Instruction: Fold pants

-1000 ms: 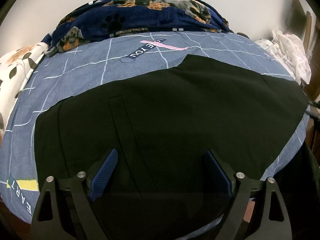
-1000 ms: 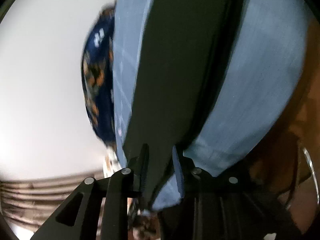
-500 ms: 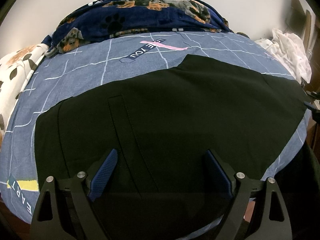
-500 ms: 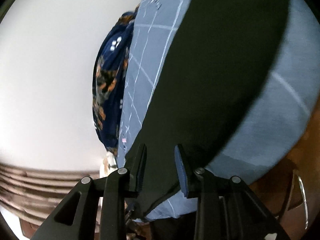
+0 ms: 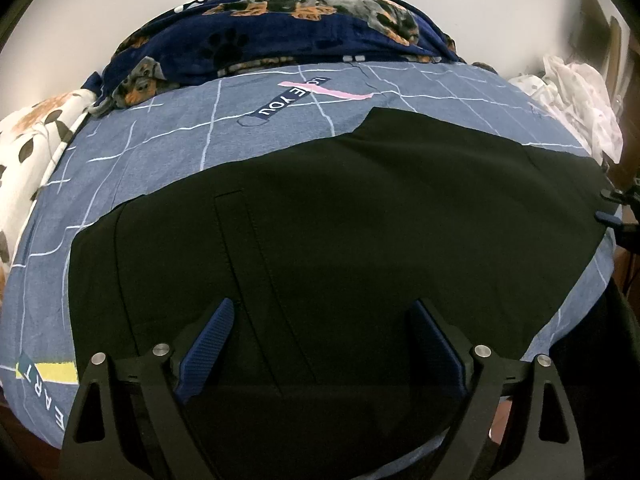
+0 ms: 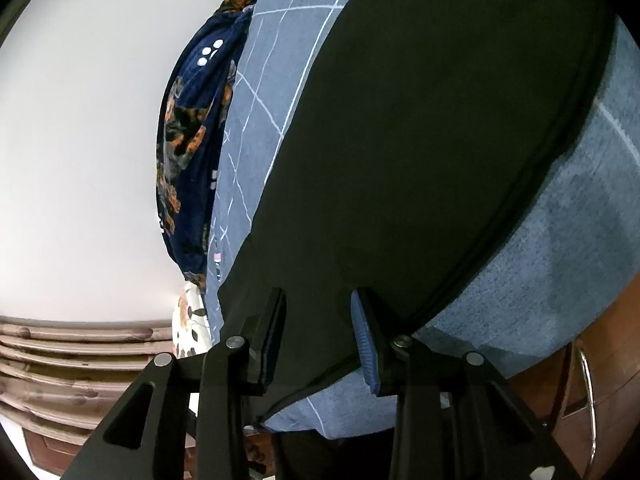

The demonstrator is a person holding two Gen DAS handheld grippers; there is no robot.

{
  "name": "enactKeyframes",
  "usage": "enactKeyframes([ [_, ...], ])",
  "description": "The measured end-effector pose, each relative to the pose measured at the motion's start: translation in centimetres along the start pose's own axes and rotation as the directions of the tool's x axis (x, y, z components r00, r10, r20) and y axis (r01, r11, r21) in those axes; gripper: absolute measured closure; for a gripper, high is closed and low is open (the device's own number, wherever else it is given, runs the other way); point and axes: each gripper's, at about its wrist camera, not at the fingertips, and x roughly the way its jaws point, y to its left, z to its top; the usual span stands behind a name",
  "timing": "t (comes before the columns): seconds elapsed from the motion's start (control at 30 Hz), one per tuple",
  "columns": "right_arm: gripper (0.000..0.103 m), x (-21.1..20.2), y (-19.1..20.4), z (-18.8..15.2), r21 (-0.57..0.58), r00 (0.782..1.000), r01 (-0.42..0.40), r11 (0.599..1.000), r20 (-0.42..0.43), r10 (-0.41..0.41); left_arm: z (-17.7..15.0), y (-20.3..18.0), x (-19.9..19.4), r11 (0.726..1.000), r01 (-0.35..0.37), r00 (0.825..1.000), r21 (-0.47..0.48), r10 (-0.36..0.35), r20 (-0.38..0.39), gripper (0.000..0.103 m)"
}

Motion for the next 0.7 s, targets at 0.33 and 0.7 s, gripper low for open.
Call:
enactKeyframes([
  [0.33, 0.072, 0.0, -0.7, 0.1, 0.056, 0.999, -0.045, 0.997, 0.001, 0.045, 1.3, 6.0, -3.4, 0.97, 0.032, 0.993, -0.241, -0.003, 0.12, 0.015],
  [0.7, 0.072, -0.1, -1.2, 0.1, 0.107, 0.997, -0.083, 0.991, 0.006, 0.082, -1.2, 16.1, -4.4, 0.88, 0.021, 0.997, -0.474, 0.019, 0.078, 0.025],
])
